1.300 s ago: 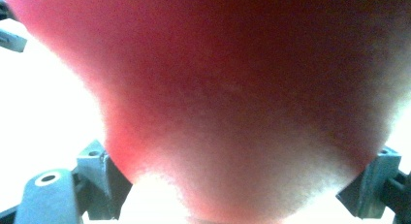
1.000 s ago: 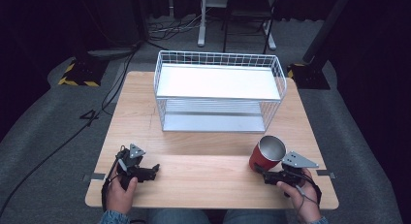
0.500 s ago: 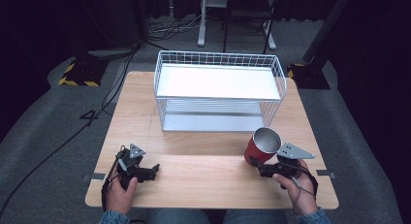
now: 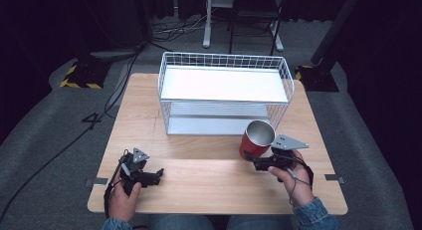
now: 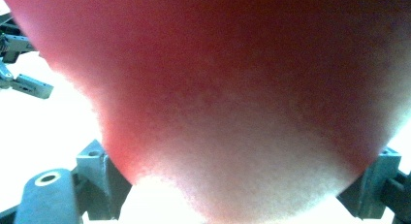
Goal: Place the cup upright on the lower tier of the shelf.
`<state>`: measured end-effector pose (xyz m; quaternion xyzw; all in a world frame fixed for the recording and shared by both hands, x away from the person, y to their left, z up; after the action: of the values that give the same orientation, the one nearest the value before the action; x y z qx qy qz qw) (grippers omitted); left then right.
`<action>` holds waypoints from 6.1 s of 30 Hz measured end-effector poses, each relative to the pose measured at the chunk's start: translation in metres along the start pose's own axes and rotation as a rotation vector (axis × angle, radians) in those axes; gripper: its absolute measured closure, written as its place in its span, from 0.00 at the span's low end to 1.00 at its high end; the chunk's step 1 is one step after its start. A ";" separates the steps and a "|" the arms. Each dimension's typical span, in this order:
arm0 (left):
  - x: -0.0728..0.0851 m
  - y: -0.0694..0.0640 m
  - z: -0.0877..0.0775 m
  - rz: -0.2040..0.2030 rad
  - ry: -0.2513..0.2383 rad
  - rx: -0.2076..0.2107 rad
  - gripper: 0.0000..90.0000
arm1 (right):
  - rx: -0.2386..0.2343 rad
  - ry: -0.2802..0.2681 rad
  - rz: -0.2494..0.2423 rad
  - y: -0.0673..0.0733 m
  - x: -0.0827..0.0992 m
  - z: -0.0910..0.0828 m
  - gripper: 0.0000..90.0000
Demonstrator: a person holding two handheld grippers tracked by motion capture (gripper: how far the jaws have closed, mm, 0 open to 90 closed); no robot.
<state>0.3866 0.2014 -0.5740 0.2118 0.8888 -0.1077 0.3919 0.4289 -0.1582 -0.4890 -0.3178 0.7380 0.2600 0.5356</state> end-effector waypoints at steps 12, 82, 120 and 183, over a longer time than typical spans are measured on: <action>0.001 -0.002 -0.001 -0.001 -0.003 0.001 0.00 | -0.031 0.031 -0.016 0.000 -0.009 0.033 0.18; 0.001 -0.002 -0.001 -0.003 -0.002 0.002 0.00 | 0.162 0.012 0.034 -0.043 -0.017 0.172 0.18; 0.001 -0.002 -0.001 0.000 -0.001 0.002 0.00 | 0.108 0.080 0.041 -0.031 -0.009 0.102 0.18; 0.003 -0.004 -0.003 0.010 -0.001 0.018 0.00 | 0.177 0.220 0.139 -0.077 0.069 -0.096 0.18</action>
<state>0.3807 0.1998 -0.5740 0.2195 0.8865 -0.1137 0.3911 0.4106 -0.2918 -0.5304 -0.2442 0.8325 0.1939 0.4579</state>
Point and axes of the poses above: each handheld gripper's, and its own axes: z roughly forward along the jaws, x roughly out of its underside, y roughly to its left, the point moved 9 cm from there along z, roughly forward along the jaws, and after that the axes turned 6 degrees about -y, right-handed, at the moved point
